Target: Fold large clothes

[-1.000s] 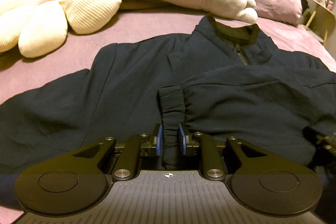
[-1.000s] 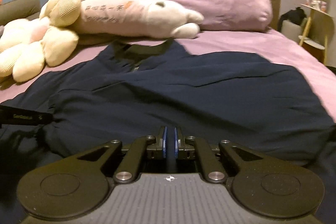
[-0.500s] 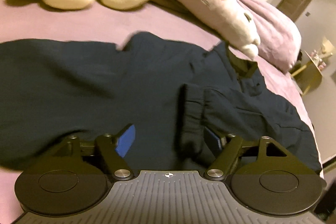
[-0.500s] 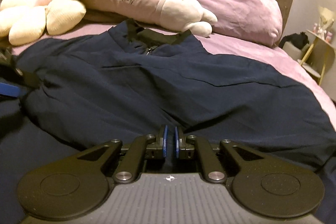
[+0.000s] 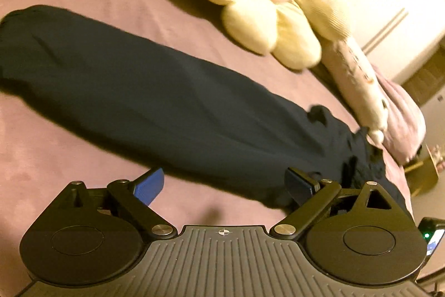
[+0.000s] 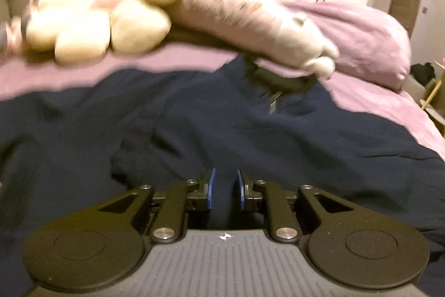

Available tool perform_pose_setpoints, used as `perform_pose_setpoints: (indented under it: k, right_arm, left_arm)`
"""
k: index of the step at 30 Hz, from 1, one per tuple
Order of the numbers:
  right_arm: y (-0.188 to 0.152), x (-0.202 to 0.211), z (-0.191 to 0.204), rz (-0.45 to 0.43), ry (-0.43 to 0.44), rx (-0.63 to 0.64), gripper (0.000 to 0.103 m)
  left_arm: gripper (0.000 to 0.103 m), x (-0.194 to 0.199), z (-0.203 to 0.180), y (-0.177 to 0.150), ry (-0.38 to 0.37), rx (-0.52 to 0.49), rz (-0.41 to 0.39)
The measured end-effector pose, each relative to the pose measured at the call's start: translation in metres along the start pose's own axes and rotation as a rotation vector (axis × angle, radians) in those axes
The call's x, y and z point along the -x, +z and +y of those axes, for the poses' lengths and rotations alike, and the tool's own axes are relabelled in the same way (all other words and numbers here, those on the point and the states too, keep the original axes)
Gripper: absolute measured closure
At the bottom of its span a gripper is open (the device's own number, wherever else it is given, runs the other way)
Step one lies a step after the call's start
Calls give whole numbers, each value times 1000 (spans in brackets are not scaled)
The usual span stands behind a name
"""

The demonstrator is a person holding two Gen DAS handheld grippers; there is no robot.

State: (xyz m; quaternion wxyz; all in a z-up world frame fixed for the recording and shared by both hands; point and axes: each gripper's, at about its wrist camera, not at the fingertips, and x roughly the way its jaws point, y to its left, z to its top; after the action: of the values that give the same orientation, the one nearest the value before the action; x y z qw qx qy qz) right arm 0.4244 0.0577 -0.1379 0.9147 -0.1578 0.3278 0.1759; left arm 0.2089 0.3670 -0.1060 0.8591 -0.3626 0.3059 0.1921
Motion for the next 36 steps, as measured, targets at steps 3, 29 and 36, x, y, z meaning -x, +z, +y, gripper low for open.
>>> perform_pose_setpoints:
  k: [3,29,36]
  right_arm:
    - [8,-7,14,33,-3,52,99]
    - [11,-9,114,-9,338,-79,100]
    - [15,-11,92,23,421,-195,101]
  left_arm:
    - [6,5,24,4,11,36,-44]
    - [91,41,88,82,8,216,-255]
    - [91,-1,-99,51,-222,-155,-110]
